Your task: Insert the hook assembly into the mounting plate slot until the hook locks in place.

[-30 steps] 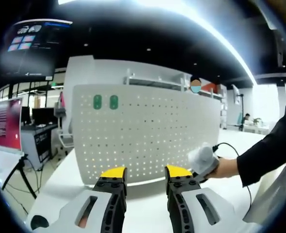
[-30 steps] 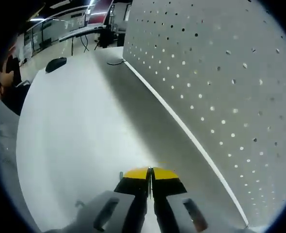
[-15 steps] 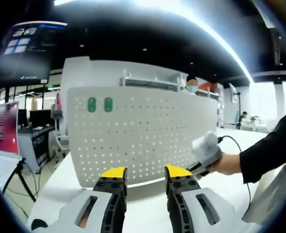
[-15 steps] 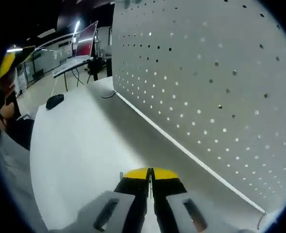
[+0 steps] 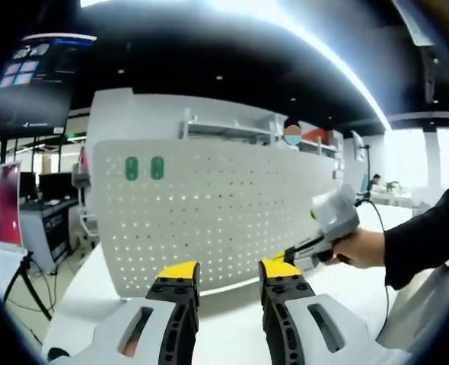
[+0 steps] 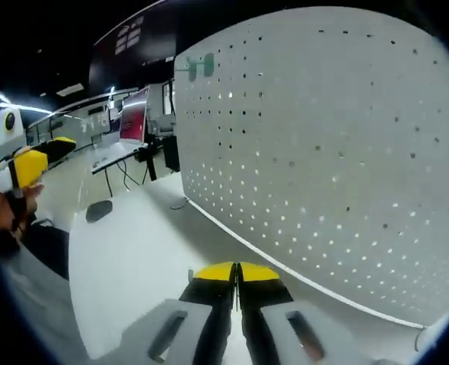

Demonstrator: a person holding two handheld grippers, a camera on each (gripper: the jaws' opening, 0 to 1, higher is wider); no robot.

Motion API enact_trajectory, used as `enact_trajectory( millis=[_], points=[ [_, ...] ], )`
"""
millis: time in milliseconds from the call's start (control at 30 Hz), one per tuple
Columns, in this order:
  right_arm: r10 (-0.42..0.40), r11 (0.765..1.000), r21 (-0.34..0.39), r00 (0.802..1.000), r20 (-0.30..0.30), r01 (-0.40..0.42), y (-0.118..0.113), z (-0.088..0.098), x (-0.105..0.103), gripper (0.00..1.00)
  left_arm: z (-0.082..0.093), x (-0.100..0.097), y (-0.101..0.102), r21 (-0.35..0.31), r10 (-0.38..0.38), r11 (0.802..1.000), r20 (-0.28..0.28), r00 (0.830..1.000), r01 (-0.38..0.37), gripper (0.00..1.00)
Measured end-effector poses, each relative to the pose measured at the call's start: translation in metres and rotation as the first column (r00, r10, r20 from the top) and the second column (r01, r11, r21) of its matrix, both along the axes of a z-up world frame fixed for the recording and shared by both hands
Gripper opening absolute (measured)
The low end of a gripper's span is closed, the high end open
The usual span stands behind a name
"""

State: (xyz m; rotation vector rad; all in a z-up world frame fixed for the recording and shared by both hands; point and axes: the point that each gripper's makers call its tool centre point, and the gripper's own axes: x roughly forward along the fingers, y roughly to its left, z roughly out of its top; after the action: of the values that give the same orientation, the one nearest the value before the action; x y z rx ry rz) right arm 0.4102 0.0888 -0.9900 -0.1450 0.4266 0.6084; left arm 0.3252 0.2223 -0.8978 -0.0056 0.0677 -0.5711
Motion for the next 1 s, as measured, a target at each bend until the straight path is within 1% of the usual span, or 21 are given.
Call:
enact_trajectory(
  millis=[167,300,333,467,500,533,633,700,800,1000],
  points=[
    [-0.002,0.999,0.05,0.998,0.057,-0.001,0.004,0.028,-0.008,0.0,0.004,-0.002,-0.007,-0.003,-0.019,1.0,-0.001,1.0,0.019,0.31],
    [-0.003,0.995,0.104,0.995,0.104,-0.008,0.008,0.051,-0.016,0.0,0.007,-0.004,-0.013,-0.015,-0.037,0.999,-0.005,0.999,0.037,0.31],
    [-0.003,0.994,0.11,0.994,0.109,-0.009,0.009,0.054,-0.017,0.0,0.008,-0.005,-0.015,-0.019,-0.04,0.999,-0.005,0.999,0.04,0.31],
    [0.007,0.982,0.185,0.989,0.15,-0.035,0.018,0.078,-0.027,0.0,0.014,-0.007,-0.021,-0.032,-0.054,0.998,0.001,0.999,0.054,0.31],
    [0.014,0.975,0.218,0.986,0.163,-0.05,0.022,0.086,-0.031,0.0,0.016,-0.007,-0.023,-0.036,-0.058,0.998,0.002,0.998,0.058,0.31],
    [0.015,0.972,0.23,0.986,0.169,-0.054,0.024,0.09,-0.033,0.0,0.017,-0.007,-0.025,-0.038,-0.061,0.997,0.004,0.998,0.061,0.3],
    [0.028,0.952,0.293,0.98,0.195,-0.086,0.034,0.107,-0.044,0.0,0.021,-0.009,-0.029,-0.048,-0.07,0.996,0.008,0.997,0.071,0.3],
    [0.041,0.944,0.312,0.978,0.205,-0.105,0.039,0.113,-0.049,0.0,0.022,-0.009,-0.032,-0.054,-0.076,0.996,0.008,0.997,0.076,0.29],
    [0.067,0.937,0.32,0.973,0.221,-0.137,0.049,0.119,-0.058,0.0,0.025,-0.01,-0.035,-0.069,-0.085,0.994,0.007,0.996,0.085,0.27],
    [0.095,0.93,0.325,0.966,0.239,-0.172,0.06,0.124,-0.068,0.0,0.027,-0.013,-0.04,-0.09,-0.109,0.99,0.0,0.994,0.109,0.21]
  ],
)
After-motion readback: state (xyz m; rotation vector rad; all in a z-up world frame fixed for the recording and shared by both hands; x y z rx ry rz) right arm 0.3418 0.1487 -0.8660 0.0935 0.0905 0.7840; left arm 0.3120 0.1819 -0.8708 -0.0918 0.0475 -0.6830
